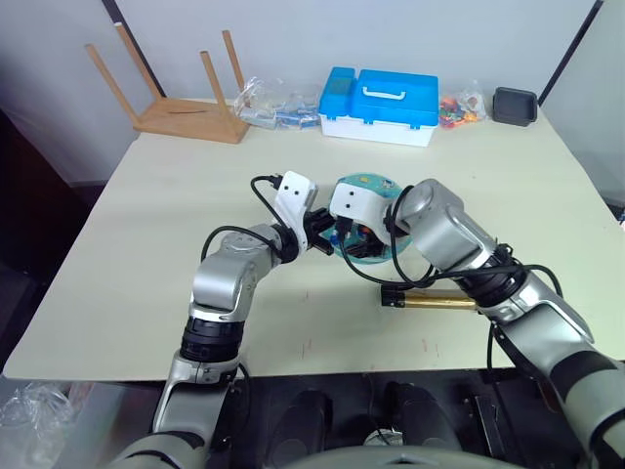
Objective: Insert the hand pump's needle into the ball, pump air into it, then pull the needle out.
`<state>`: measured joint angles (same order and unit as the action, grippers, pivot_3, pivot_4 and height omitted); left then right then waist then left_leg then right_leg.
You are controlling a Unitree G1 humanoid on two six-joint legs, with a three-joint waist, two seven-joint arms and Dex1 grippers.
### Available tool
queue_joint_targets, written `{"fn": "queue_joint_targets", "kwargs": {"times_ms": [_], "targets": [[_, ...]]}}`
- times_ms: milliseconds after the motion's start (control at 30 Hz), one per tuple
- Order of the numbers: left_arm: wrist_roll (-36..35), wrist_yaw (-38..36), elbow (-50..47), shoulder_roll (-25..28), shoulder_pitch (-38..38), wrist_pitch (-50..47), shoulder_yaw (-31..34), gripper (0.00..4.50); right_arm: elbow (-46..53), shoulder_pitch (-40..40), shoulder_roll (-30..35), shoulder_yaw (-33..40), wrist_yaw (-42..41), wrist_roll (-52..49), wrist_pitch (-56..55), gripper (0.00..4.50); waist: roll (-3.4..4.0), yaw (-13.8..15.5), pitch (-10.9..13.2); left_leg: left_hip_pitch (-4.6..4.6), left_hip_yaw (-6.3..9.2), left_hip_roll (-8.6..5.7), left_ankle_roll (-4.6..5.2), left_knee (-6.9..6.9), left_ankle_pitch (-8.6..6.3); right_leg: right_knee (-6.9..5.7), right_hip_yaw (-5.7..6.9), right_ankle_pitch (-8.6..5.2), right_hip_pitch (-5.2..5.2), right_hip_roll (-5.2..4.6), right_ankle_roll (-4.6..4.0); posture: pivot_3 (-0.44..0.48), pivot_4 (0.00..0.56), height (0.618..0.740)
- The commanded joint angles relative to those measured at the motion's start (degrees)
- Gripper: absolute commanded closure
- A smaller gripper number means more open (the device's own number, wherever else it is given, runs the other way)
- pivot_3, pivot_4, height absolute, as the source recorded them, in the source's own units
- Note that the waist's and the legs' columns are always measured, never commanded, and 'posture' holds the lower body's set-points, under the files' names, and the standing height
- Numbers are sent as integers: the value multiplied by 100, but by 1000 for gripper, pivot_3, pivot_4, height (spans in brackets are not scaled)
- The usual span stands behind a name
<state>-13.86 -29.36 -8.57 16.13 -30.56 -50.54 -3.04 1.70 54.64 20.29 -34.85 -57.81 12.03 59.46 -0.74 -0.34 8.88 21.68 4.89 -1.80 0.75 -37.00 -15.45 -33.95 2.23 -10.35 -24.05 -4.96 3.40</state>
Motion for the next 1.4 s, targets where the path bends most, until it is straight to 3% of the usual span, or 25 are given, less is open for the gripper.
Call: {"fn": "queue_joint_targets", "kwargs": {"times_ms": [33,333,767,1067,1167,1400], "targets": [[-1,-23,271,26,104,-107,-227,4500,725,-88,392,379,105,-109,75,1079,6,26,8,14,13,-7,-16,-5,10,7,4,0,-10,0,0,0,150,740],[-79,3,317,103,42,-41,-235,4500,2263,-1000,1209,1324,476,-580,-281,1079,-3,116,30,30,23,-18,-14,-1,9,14,15,-3,-9,-3,4,0,150,740],[-192,60,87,147,-48,-204,-229,4500,3819,-1987,2103,2801,412,-1814,134,1079,-17,116,45,24,25,-14,12,-11,-5,14,23,-3,7,-1,4,0,150,740],[-298,274,-225,77,-59,-623,-295,4500,3279,-2152,1992,2168,883,-1805,-795,1079,-20,107,47,17,21,-12,15,-14,-6,12,22,-3,13,4,4,0,150,740],[-326,324,-301,70,-42,-699,-306,4500,2973,-2100,1995,1822,966,-1615,-1200,1794,-22,112,49,19,21,-13,-7,-14,7,13,22,-3,13,4,3,0,150,740],[-366,415,-381,88,-24,-785,-278,4500,2501,-1763,1900,1347,1033,-1318,-1611,1794,-24,112,49,20,18,-14,-11,-16,9,14,15,-3,13,4,3,0,150,740]]}}
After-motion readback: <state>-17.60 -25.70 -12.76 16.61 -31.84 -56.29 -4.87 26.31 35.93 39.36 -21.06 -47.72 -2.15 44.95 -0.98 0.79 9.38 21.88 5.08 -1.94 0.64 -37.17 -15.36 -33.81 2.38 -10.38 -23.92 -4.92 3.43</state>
